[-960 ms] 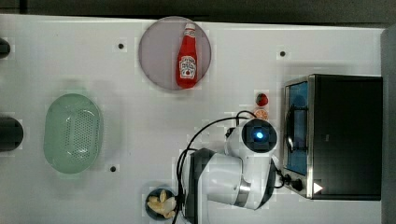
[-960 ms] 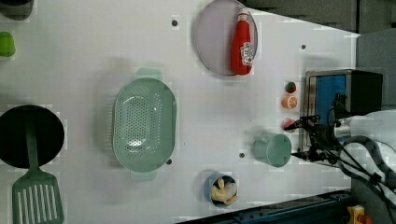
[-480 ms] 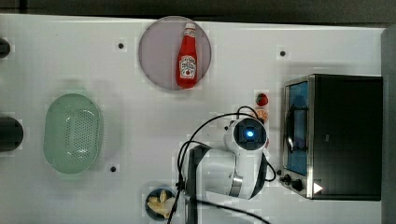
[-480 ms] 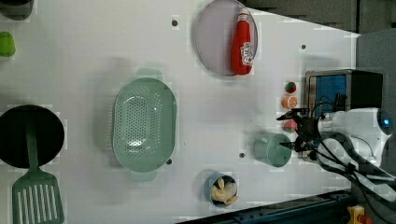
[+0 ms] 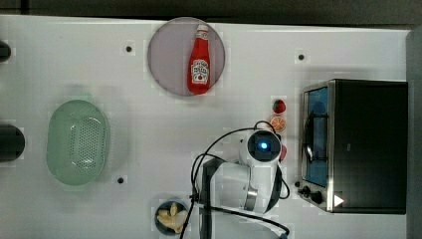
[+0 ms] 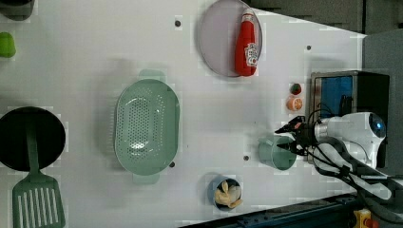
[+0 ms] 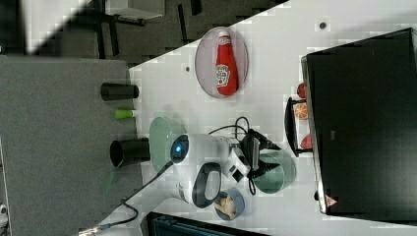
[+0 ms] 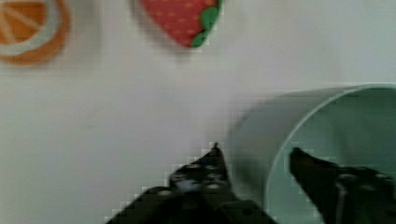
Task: Drag mug forwards.
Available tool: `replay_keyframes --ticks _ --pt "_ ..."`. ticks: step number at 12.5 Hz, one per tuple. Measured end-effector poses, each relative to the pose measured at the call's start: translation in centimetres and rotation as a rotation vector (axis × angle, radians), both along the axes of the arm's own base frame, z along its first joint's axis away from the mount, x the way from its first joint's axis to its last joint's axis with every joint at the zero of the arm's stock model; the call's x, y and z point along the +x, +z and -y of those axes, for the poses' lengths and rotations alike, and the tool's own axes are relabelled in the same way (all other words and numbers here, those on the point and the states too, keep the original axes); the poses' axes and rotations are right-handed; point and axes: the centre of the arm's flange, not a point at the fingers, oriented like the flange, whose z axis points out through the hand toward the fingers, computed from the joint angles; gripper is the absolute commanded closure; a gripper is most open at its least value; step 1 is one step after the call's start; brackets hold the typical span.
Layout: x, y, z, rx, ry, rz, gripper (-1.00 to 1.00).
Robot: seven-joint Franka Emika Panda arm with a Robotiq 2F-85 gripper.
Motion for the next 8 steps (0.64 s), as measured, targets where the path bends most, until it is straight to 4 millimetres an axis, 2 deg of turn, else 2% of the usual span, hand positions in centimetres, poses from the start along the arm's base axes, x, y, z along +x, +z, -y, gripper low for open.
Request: replay_keyframes --ticks 1,2,5,8 --pt "0.4 0.4 -0.5 0.001 0.01 0.015 0.53" --pt "0.7 0.8 -1.2 0.006 0.015 0.035 0.65" --pt "2.7 2.0 -2.8 0.005 0.046 0.073 0.65" --pt "4.0 2.8 -2.4 0.001 0.041 0.089 0.65"
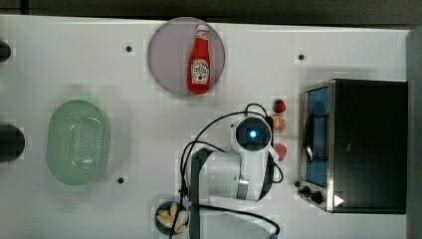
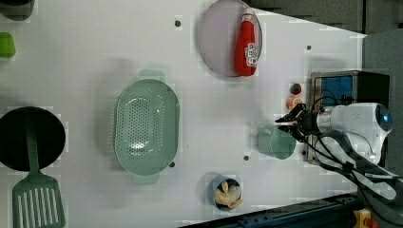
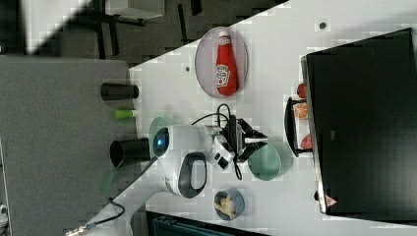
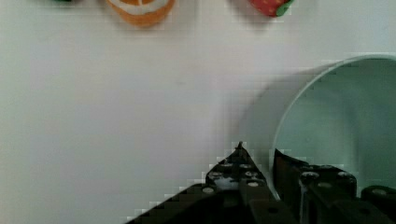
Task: Drag mug forwards.
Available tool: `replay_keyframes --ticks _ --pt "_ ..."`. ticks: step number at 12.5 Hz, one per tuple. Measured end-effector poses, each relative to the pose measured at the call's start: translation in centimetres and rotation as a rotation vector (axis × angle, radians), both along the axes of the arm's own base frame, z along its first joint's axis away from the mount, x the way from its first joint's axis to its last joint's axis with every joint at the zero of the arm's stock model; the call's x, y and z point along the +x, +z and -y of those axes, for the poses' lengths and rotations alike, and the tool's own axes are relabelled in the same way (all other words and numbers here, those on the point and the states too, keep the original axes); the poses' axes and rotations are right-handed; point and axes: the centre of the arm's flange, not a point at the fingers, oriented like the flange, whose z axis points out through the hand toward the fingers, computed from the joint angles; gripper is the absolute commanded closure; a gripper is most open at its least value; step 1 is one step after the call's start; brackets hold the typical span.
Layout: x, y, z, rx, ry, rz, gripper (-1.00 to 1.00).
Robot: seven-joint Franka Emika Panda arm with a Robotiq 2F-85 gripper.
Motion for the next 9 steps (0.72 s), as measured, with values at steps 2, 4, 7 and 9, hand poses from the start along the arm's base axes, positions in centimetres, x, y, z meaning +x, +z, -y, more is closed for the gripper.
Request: replay_keyframes --ticks 2,4,7,9 --pt "2.5 -0.4 0.2 -0.015 0.015 0.013 0.65" --pt "5.2 -1.9 1.1 -0.031 -0.002 0.019 0.65" --pt "8.1 -2.8 1.8 -0.042 -0.008 -0.003 0.65" --pt "10.5 -2.7 1.8 -0.048 -0.003 0.007 0.65"
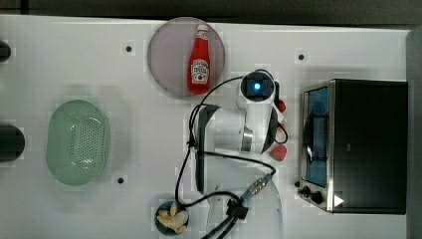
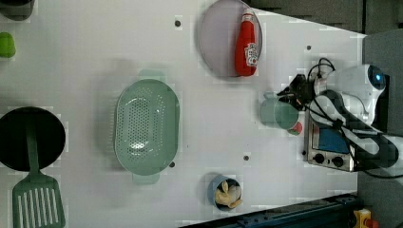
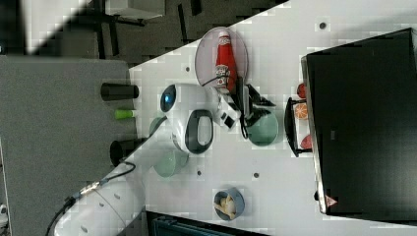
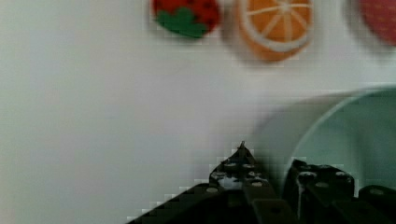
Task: Drag mug forwards.
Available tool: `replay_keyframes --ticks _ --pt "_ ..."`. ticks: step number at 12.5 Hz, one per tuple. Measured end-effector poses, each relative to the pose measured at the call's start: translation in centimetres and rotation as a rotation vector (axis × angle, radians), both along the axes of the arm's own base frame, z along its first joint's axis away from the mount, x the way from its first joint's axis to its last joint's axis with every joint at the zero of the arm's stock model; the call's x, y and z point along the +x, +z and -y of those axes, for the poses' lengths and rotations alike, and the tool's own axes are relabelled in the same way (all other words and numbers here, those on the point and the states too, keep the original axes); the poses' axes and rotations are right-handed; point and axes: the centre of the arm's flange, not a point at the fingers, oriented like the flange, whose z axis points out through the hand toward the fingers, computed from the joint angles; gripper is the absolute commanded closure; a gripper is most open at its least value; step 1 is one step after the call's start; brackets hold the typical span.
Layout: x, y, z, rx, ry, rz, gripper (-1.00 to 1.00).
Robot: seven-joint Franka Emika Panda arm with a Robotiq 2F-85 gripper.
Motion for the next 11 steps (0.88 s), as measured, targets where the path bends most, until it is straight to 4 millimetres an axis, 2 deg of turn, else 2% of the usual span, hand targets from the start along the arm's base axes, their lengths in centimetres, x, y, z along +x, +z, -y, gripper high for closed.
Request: replay_keyframes --ticks 5,9,11 --pt "9.1 1.5 -0.7 -0.044 0.06 0.095 0.65" --pt "12.7 2.6 -1.4 -0.051 0.077 0.131 0.65" --pt "15.5 2.6 -2.5 -0.05 0.099 0.173 0.65"
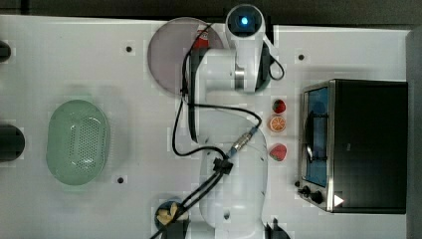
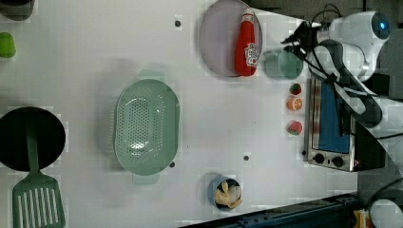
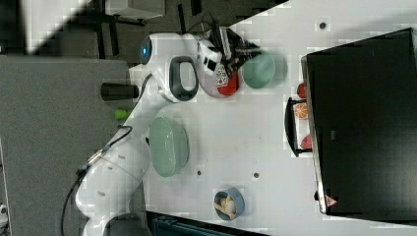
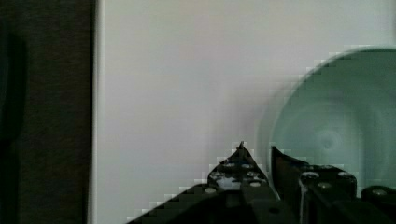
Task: Drag mug forwards.
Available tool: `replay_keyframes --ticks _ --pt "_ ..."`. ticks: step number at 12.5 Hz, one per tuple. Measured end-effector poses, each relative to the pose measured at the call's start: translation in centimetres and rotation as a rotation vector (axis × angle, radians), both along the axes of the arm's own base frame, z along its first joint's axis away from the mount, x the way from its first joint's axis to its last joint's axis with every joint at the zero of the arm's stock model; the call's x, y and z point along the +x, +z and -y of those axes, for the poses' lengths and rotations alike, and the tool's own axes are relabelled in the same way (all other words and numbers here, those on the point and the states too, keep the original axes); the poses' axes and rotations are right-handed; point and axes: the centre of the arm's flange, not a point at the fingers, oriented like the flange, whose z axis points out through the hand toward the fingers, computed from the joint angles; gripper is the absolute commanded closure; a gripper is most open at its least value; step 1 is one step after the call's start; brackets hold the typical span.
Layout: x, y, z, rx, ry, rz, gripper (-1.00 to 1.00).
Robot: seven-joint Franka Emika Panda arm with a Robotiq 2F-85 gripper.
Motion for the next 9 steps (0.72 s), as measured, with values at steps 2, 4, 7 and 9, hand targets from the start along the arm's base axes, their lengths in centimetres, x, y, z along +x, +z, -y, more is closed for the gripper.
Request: replay_keyframes --ticks 2,4,7,9 --pt "0.7 -0.5 -0.9 0.018 -0.001 0.018 0.65" --pt "0.5 -1.2 -1.0 0.013 -0.005 -0.004 0.65" --pt "0.8 -1.2 -0.8 0.001 -0.003 0.003 0.13" --pt "0.9 -1.0 -0.8 0.0 0.006 0.0 -0.32"
